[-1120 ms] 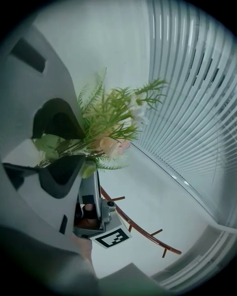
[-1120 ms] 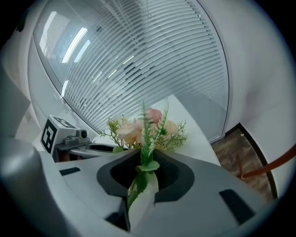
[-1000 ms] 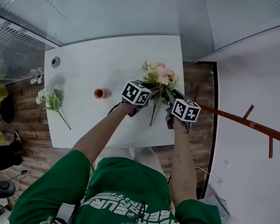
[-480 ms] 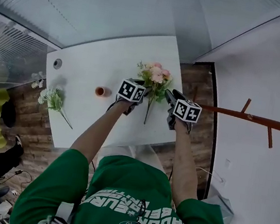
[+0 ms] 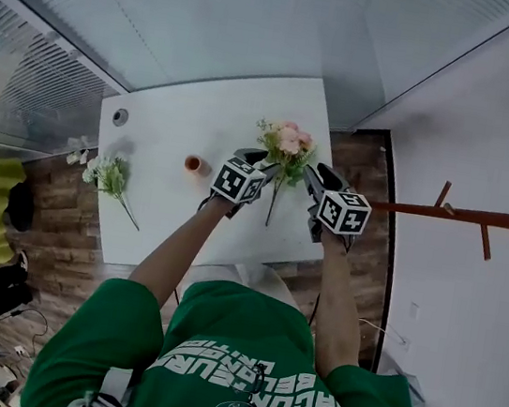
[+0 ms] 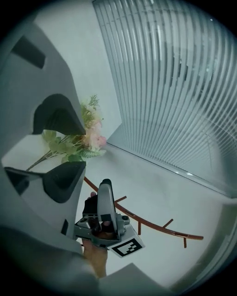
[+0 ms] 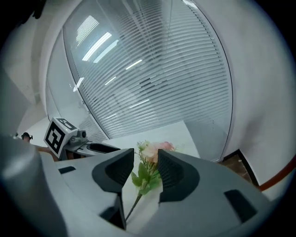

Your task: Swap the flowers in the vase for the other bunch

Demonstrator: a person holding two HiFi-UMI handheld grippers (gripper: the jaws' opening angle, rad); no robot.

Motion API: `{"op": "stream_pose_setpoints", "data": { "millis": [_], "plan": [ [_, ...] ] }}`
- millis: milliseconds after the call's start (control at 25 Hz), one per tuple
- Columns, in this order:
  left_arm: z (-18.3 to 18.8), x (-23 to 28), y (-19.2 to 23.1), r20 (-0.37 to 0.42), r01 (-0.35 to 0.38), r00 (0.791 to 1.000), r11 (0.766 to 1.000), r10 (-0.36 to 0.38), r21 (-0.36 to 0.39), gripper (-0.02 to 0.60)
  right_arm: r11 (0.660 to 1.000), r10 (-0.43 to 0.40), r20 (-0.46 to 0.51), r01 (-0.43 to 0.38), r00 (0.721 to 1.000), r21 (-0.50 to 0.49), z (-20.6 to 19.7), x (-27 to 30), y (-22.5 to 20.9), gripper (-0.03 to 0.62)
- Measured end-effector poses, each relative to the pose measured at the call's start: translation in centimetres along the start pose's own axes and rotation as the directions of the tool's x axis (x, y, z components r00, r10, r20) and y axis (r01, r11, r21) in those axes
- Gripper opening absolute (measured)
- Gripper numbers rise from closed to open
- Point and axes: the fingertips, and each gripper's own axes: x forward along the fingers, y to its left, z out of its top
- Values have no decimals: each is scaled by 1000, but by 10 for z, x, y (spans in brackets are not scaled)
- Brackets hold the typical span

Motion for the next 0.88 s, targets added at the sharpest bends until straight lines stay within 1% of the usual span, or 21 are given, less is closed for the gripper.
{"op": "stream_pose_setpoints", "data": {
  "millis": [160, 240, 280, 360, 440, 560, 760, 880],
  "plan": [
    [25, -35, -17, 107, -29, 994, 998, 24, 47, 150, 997, 54, 52, -51, 997, -60, 21, -19, 31, 159],
    [36, -55, -22, 166, -58, 985, 997, 49, 51, 111, 993, 80, 74, -74, 994, -92, 30, -28, 47, 130],
    [41, -67, -22, 195, -77, 978, 996, 67, 48, 84, 991, 96, 85, -86, 992, -106, 35, -31, 56, 113],
    [47, -90, -23, 249, -118, 963, 992, 105, 39, 55, 985, 129, 107, -114, 986, -131, 44, -38, 73, 75],
    [50, -113, -21, 296, -161, 944, 986, 144, 35, 34, 977, 160, 121, -140, 980, -160, 50, -42, 90, 45],
    [49, -149, -13, 360, -231, 910, 973, 206, 27, 9, 961, 210, 131, -180, 969, -210, 54, -45, 117, 19],
    [36, -212, -1, 430, -334, 847, 942, 313, -30, 8, 914, 311, 102, -269, 945, -304, 55, -41, 168, 14],
    [26, -245, 0, 459, -384, 808, 921, 370, -65, 8, 889, 359, 84, -313, 930, -335, 53, -39, 194, 14]
  ]
}}
